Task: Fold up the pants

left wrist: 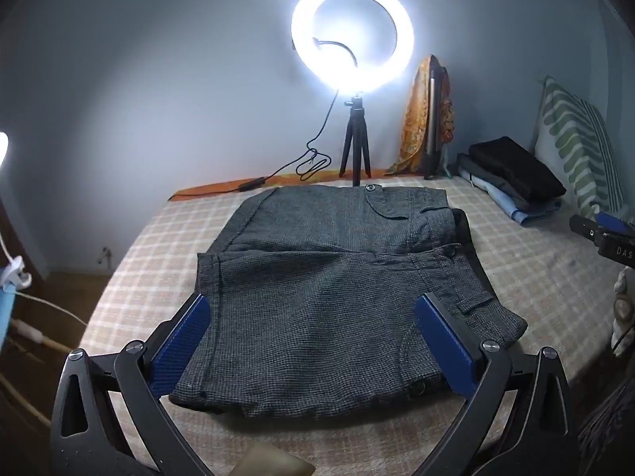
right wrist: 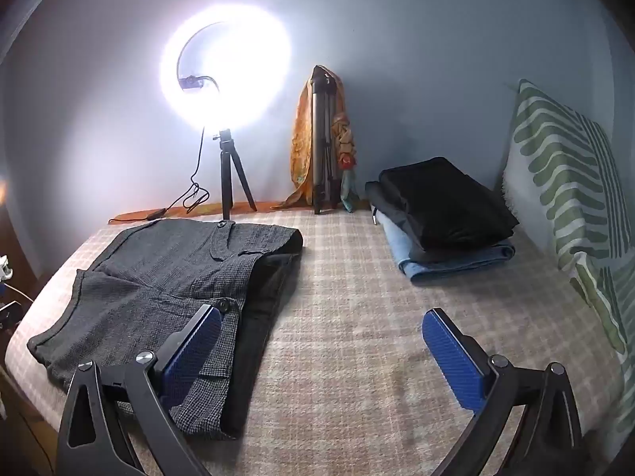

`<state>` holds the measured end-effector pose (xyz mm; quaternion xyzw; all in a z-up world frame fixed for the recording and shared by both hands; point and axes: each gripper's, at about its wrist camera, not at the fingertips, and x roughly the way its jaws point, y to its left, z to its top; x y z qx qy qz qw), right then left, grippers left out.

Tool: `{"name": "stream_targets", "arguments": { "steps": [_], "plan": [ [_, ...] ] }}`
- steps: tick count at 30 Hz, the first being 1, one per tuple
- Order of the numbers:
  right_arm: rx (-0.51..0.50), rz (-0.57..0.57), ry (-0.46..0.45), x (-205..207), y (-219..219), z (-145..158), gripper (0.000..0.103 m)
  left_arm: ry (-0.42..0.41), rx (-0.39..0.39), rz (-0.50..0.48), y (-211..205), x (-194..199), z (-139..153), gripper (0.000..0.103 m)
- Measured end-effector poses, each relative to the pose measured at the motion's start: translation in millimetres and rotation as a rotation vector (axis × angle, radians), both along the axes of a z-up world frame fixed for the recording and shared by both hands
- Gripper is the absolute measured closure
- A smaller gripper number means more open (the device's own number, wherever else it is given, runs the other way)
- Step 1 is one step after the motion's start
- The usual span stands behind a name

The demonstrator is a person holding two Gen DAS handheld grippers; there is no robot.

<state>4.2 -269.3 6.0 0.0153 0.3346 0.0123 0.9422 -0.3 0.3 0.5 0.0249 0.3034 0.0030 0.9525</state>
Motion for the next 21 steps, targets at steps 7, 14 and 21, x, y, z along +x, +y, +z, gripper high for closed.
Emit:
{"name": "stream_targets", "arguments": {
  "steps": [7, 14, 21],
  "plan": [
    [-0.012, 0.015, 0.029, 3, 1, -5, 0.0, -0.031, 0.032, -0.008, -19, -6, 6, 0.001],
    [-0.026, 0.021, 0.016, 0, 4, -1, 0.0, -0.029, -0.007, 0.003, -7, -5, 9, 0.001],
    [-0.028, 0.037, 0.014, 0, 10, -2, 0.0, -0.022, -0.01, 0.008, -4, -4, 7, 0.001]
  ]
}}
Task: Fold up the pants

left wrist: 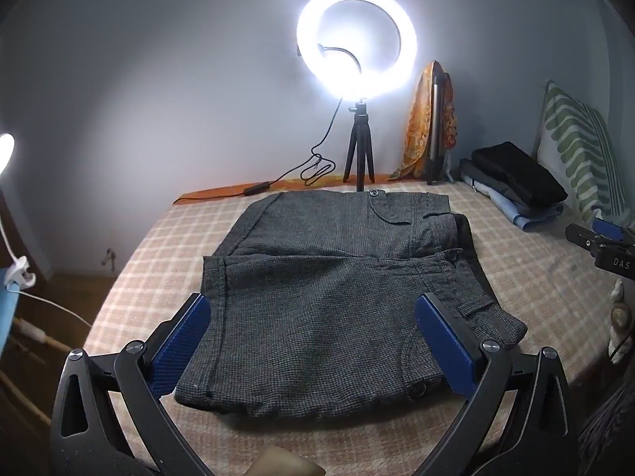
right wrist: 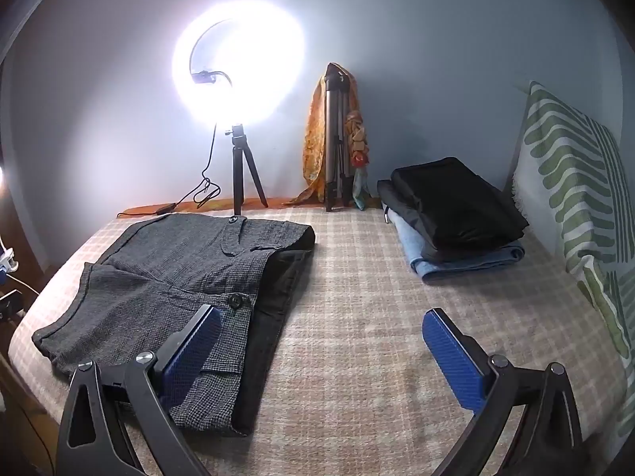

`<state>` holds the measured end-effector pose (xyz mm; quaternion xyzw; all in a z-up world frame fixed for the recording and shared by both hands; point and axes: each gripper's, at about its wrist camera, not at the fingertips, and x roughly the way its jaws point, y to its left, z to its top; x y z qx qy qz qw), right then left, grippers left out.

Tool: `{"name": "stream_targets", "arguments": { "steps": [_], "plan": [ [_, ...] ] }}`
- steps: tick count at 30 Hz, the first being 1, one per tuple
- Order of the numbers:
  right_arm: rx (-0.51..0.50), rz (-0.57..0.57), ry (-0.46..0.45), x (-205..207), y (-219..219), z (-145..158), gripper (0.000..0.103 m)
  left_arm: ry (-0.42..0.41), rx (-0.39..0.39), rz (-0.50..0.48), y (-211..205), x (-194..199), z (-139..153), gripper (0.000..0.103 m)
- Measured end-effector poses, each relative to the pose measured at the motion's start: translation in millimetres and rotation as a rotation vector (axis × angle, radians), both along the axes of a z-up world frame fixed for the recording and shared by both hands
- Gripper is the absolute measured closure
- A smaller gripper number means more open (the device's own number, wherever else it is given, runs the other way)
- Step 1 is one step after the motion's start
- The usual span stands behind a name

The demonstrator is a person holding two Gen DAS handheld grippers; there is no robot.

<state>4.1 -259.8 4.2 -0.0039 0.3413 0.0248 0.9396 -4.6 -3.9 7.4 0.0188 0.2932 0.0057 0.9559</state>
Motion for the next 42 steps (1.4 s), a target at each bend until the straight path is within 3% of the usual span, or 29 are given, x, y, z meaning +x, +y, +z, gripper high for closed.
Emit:
{"name": "stream_targets", "arguments": {
  "steps": [42],
  "plan": [
    [0.003, 0.03, 0.007, -0.6, 7.9, -1.6, 0.0, 0.005, 0.022, 0.011, -3.2, 1.2, -4.4, 0.001]
  ]
}}
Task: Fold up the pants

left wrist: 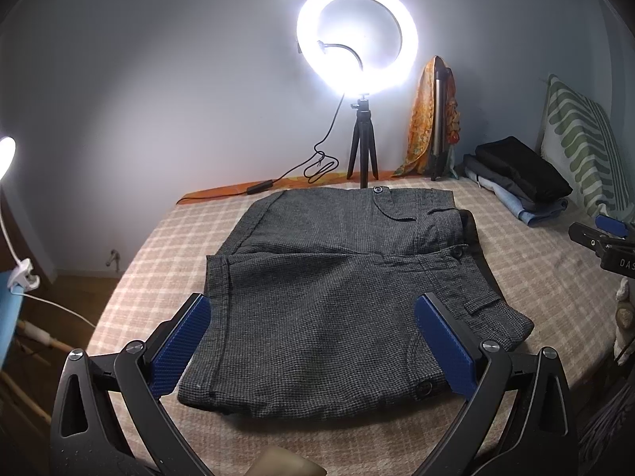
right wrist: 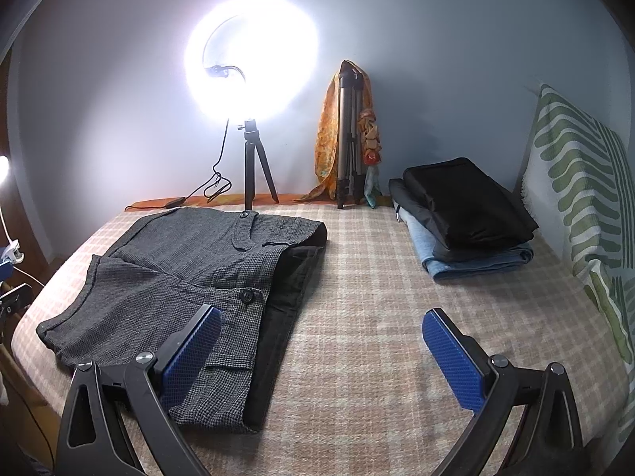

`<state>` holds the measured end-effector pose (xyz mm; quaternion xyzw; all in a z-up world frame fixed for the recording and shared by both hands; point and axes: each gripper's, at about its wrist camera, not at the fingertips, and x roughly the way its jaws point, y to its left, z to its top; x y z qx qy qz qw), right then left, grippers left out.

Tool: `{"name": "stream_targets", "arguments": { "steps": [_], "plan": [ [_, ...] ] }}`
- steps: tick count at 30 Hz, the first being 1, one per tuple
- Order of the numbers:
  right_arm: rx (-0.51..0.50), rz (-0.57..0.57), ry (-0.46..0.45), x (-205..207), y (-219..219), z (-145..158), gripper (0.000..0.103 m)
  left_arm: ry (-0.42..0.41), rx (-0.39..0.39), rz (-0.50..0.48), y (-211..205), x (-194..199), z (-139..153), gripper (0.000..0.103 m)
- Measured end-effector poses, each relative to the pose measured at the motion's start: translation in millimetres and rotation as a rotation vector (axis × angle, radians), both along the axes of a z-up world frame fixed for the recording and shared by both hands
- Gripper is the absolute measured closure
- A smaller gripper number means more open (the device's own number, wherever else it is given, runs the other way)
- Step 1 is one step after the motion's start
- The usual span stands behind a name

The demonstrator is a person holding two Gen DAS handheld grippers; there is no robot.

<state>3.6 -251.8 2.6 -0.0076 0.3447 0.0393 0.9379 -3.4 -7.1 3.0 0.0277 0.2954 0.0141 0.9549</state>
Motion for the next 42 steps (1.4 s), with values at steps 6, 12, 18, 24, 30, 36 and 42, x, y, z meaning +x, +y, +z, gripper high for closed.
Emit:
{"name": "stream_targets", "arguments": {
  "steps": [6, 12, 18, 24, 30, 36, 42],
  "plan": [
    [-0.002, 0.0, 0.0, 1, 0, 0, 0.0, -0.001, 0.001, 0.001, 0, 0, 0, 0.001],
    [-0.001, 0.002, 0.0, 0, 1, 0, 0.0, -0.001, 0.002, 0.005, 0, -1, 0, 0.001],
    [0.0, 0.002, 0.001, 0, 1, 0, 0.0, -0.001, 0.002, 0.005, 0, 0, 0, 0.001],
    [0.0, 0.003, 0.002, -1, 1, 0, 0.0, -0.002, 0.001, 0.006, 0, 0, 0, 0.001],
    [0.0, 0.003, 0.002, -1, 1, -1, 0.0, -0.002, 0.001, 0.006, 1, 0, 0, 0.001],
    [-0.001, 0.007, 0.002, -1, 3, -1, 0.0, 0.004, 0.012, 0.029, 3, 2, -2, 0.001],
    [0.006, 0.009, 0.006, 0, 3, -1, 0.0, 0.002, -0.04, 0.071, 22, 5, 2, 0.001]
  ]
}}
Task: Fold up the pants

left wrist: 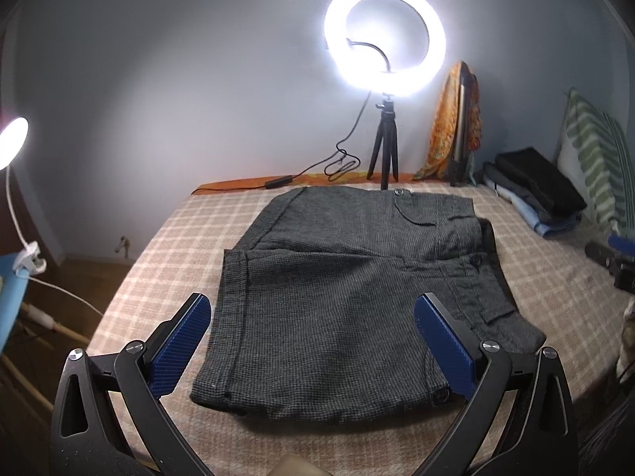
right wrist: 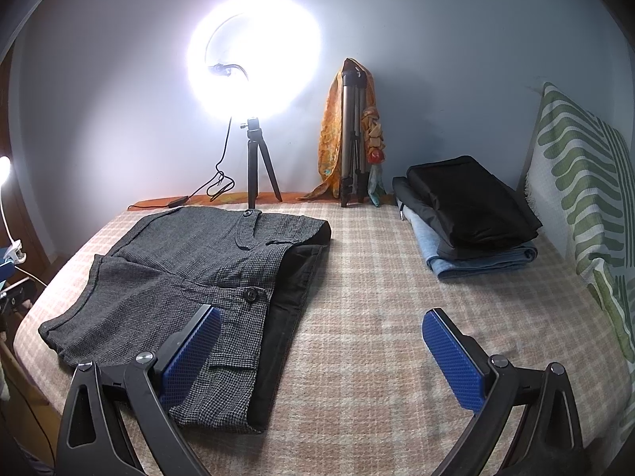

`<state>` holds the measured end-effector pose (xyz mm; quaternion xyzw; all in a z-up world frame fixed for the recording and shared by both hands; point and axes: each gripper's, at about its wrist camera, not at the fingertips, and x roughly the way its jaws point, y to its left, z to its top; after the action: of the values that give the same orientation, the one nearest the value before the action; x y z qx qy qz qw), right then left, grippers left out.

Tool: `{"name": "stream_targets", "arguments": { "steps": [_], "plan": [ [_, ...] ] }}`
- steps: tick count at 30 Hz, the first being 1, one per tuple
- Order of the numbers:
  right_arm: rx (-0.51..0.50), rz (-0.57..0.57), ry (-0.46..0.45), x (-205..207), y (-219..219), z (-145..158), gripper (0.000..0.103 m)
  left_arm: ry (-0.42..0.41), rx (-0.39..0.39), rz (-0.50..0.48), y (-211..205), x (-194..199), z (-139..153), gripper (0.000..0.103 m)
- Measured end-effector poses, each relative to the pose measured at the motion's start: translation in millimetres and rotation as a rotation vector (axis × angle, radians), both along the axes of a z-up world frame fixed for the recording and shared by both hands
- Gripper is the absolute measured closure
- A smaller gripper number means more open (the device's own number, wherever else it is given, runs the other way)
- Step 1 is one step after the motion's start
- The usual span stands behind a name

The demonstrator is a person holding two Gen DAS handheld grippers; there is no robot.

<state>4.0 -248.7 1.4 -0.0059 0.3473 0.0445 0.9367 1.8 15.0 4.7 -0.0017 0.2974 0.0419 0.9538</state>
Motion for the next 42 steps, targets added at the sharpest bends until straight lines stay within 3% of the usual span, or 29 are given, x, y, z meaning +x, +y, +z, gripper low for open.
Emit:
{"name": "stream_targets", "arguments": {
  "steps": [5, 9, 17, 25, 42],
  "plan": [
    [0.0, 0.009, -0.008, 1, 1, 1, 0.0, -0.044, 0.02, 0.015, 11, -1, 8, 0.001],
    [-0.011, 0.021, -0.019, 0, 3, 1, 0.0, -0.075, -0.039, -0.026, 25, 0, 9, 0.001],
    [0.006, 0.041, -0.048, 1, 6, 0, 0.0, -0.051, -0.043, -0.015, 34, 10, 7, 0.001],
    [-0.037, 0.026, -0.004, 10, 10, -7, 0.0, -0.052, -0.017, -0.013, 33, 12, 5, 0.003],
    [-0.037, 0.046, -0.015, 24, 24, -2, 0.0, -0.043, -0.01, 0.002, 34, 38, 6, 0.005]
  ]
}}
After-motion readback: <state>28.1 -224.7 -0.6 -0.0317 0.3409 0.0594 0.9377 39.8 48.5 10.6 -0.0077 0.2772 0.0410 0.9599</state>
